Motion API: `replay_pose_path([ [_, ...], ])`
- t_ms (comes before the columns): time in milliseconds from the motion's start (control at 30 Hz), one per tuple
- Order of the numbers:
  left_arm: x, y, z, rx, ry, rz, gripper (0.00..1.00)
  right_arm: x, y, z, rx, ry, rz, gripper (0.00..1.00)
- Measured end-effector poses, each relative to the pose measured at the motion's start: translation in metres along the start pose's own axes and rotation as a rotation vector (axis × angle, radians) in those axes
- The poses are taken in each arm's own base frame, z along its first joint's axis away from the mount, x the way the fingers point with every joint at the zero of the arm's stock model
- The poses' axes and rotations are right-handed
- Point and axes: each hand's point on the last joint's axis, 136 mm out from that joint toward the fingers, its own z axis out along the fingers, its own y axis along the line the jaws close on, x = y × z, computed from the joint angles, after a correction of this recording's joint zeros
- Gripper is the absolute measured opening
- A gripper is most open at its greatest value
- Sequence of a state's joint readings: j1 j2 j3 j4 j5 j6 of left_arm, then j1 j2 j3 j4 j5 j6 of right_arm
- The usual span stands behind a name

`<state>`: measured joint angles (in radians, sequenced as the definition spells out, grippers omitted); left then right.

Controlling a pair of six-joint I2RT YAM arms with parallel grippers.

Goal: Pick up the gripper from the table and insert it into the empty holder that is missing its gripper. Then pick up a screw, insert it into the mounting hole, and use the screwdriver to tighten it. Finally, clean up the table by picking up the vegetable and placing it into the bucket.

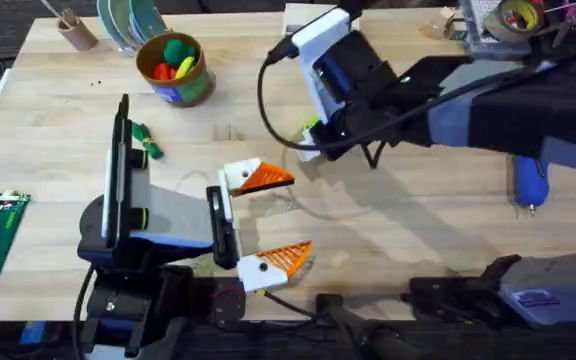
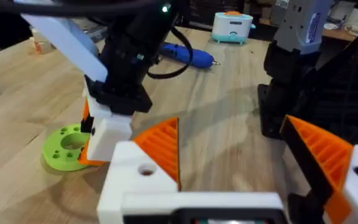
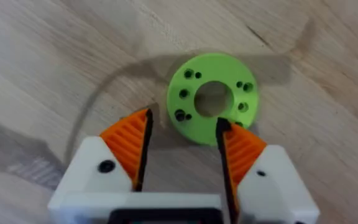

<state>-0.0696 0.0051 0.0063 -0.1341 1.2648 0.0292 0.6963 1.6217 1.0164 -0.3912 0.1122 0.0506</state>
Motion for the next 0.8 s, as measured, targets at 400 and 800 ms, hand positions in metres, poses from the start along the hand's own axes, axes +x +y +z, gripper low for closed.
replay_pose_path([
  [400,0.0,0.0,0.0,-0.002,0.0,0.0,0.993,-0.006,0.003,0.006,0.04,-0.025,-0.05,0.524],
  [800,0.0,0.001,0.0,-0.004,0.0,0.0,0.993,0.0,0.004,0.015,0.056,0.005,-0.087,0.356],
])
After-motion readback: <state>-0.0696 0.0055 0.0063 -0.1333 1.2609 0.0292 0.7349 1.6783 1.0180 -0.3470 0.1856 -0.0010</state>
